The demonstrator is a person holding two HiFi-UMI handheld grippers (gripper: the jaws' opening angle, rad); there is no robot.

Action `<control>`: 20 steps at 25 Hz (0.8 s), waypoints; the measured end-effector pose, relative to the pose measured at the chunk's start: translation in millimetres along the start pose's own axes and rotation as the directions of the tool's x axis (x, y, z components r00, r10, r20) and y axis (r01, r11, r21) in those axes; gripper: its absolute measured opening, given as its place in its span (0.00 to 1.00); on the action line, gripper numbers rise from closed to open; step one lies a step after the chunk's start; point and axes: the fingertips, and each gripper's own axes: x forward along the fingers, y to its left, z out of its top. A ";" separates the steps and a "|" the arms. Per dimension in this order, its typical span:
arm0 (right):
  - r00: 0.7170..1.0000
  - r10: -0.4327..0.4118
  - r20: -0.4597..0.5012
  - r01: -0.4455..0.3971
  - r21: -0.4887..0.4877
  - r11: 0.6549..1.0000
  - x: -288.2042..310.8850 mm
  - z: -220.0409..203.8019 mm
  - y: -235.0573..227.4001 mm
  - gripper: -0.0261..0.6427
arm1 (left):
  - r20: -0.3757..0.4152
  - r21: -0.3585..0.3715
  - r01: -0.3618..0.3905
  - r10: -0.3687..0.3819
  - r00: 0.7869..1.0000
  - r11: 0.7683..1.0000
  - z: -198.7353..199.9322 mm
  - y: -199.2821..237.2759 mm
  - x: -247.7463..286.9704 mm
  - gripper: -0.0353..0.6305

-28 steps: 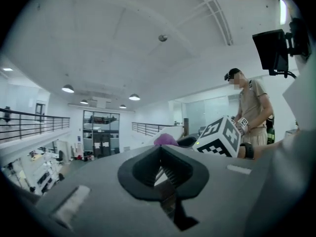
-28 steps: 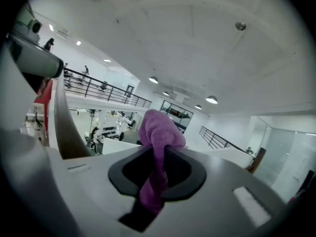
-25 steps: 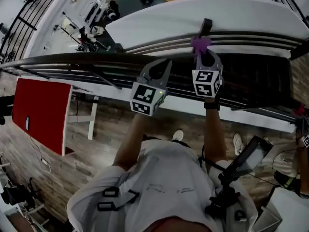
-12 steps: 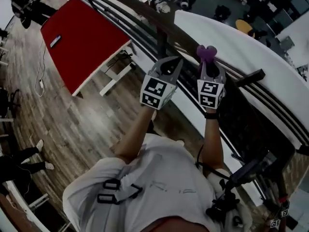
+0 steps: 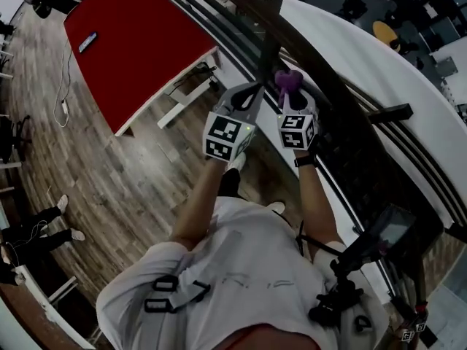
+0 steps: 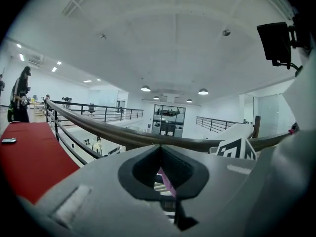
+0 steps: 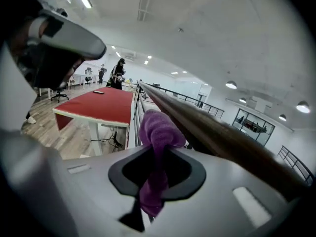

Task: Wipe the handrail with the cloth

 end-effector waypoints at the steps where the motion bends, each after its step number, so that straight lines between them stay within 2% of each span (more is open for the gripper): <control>1: 1.000 -0.006 -0.020 0.006 0.012 1.000 8.2 -5.9 -2.0 0.12 | -0.011 -0.005 0.008 -0.008 1.000 1.000 0.2 0.7 3.8 0.05; 9: 0.991 -0.082 -0.103 0.095 0.124 0.988 97.0 -25.2 -21.6 0.12 | -0.087 -0.010 0.050 -0.051 0.995 0.999 -20.0 24.7 32.9 0.05; 15: 0.984 -0.044 -0.170 0.067 0.131 0.989 160.9 -35.0 -12.7 0.12 | -0.125 -0.025 0.070 -0.073 0.989 0.997 -28.4 42.3 52.8 0.05; 20: 0.984 -0.026 -0.177 0.056 0.169 0.984 165.3 -38.8 -15.7 0.12 | -0.136 -0.036 0.090 -0.094 0.986 0.995 -38.0 35.5 58.9 0.05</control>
